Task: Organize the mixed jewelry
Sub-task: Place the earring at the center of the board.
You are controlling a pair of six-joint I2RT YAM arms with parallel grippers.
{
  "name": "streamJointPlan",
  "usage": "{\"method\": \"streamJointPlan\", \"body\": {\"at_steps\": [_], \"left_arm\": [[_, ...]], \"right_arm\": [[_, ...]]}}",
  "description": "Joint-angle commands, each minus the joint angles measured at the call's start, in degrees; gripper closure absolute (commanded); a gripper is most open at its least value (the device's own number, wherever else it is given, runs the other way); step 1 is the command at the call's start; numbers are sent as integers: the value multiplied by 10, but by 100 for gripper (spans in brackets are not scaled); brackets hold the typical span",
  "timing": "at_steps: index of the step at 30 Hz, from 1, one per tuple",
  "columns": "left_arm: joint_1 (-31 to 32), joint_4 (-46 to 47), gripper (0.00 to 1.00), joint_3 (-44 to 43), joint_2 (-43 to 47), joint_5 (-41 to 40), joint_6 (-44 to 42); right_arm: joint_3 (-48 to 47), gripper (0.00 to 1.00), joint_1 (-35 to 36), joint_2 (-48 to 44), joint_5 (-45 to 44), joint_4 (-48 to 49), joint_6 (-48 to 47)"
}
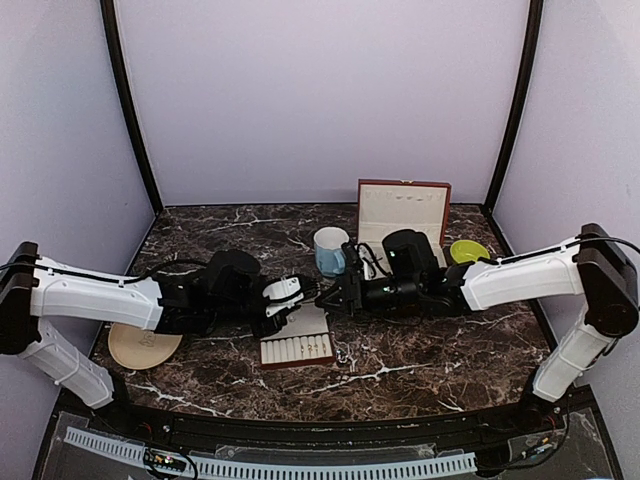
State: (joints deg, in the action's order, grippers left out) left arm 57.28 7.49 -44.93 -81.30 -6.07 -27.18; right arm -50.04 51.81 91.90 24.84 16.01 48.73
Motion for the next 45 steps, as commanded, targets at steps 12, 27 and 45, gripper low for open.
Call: {"method": "streamJointPlan", "body": {"at_steps": [12,27,45], "left_arm": [[61,27,91,-116,-166,123,-51],[127,-37,89,-230,-316,161,-110],[127,13,70,-195,-283,83,-20]], "right_arm": [[119,54,-61,-141,-124,-124,15],[213,54,-106,-255,-147,-148,44],[184,54,-102,-251,-139,-228,-11]]}}
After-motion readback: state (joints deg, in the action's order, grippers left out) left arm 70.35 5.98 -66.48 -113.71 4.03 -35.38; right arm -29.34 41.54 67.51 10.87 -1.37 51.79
